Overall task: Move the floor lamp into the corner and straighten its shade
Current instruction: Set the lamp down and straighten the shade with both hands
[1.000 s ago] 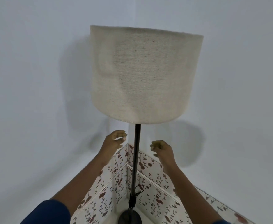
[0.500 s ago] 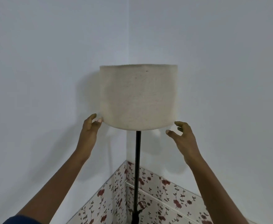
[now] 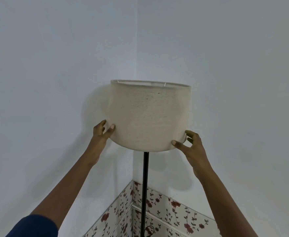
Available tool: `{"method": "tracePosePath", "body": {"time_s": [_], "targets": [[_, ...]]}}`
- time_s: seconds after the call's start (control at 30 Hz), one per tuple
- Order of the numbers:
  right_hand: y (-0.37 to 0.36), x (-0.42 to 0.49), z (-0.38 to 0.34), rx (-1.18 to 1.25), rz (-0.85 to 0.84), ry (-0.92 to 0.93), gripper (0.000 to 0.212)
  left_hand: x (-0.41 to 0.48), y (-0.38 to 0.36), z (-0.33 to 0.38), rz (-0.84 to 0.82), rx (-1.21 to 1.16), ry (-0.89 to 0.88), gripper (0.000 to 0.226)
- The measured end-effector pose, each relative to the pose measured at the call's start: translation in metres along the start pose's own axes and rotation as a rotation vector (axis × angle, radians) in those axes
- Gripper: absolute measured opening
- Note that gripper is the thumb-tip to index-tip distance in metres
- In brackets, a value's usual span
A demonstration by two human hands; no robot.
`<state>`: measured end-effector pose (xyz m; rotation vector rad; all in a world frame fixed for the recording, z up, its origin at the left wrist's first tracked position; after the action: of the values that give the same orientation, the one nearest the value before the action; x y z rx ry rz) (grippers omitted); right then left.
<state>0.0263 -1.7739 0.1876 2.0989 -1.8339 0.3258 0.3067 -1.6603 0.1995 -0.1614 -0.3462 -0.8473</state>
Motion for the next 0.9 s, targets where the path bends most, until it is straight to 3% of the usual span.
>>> {"method": "tracePosePath", "body": {"time_s": [0.07,0.17,0.3,0.33,0.43,0.47,0.6,0.9], "targets": [[-0.002,0.000,0.003,0.020,-0.015,-0.014,0.075,0.005,0.004,-0.003,-0.018,-0.005,0.024,0.073],[-0.007,0.002,0.008,0.040,-0.032,-0.034,0.087,0.007,-0.002,0.000,-0.108,-0.014,0.002,0.081],[-0.006,0.010,0.011,0.091,-0.054,-0.052,0.092,0.000,-0.010,0.004,-0.110,-0.009,-0.041,0.041],[-0.005,0.013,0.011,0.118,-0.073,-0.054,0.091,-0.003,-0.011,0.004,-0.091,0.001,-0.040,0.045],[-0.003,0.021,0.010,0.206,-0.141,-0.064,0.082,-0.007,-0.010,-0.002,-0.030,0.012,-0.029,0.090],[-0.001,0.024,0.010,0.223,-0.158,-0.066,0.078,-0.010,-0.011,-0.002,-0.018,0.022,-0.025,0.096],[0.002,0.038,0.017,0.265,-0.207,-0.091,0.074,-0.018,-0.017,-0.002,0.072,0.031,-0.016,0.079],[0.006,0.035,0.013,0.249,-0.191,-0.111,0.075,-0.029,-0.014,0.014,0.116,0.042,-0.038,0.070]]}}
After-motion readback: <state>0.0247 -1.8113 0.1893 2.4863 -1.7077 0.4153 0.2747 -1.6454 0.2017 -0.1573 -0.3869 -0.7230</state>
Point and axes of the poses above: each hand's wrist, its own x-axis towards the middle knuckle, its own y-axis out of the back of the hand, z = x × y, the point moved 9 cm from there along x, towards the middle knuckle, and after that the axes turned 6 degrees about z, right-handed, at the moved point
